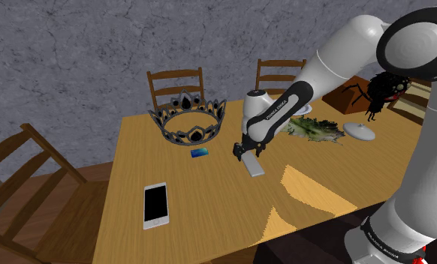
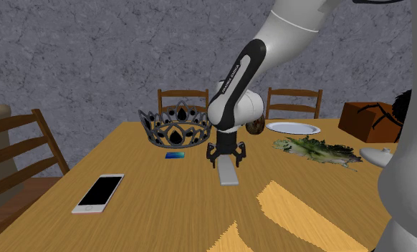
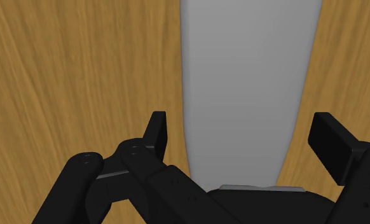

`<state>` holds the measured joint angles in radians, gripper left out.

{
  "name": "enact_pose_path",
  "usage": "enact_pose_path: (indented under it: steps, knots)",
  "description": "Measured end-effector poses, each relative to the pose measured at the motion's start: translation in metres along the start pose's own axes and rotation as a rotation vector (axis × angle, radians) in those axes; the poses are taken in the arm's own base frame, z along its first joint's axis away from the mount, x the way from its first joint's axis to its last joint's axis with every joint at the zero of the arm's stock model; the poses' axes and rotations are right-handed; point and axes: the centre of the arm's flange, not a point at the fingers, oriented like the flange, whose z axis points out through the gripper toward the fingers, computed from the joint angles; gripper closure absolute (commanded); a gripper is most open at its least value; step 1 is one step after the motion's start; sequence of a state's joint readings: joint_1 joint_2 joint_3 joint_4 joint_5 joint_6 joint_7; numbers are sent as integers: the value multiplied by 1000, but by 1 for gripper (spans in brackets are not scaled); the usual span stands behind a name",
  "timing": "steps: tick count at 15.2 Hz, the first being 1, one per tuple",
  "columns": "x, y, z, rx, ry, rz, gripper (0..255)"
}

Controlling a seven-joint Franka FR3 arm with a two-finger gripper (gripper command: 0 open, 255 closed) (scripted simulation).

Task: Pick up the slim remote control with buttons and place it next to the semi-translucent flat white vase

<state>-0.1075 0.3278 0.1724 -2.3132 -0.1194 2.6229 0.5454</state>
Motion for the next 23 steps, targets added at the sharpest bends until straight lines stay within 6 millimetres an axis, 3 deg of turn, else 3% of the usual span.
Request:
enact_pose_path:
  steps: [1,2,13,23]
  knots:
    - [0,0,0,0,0,0,0]
    - [0,0,0,0,0,0,255]
    - [0,0,-2,0,0,0,255]
    - [0,0,-52,0,0,0,255]
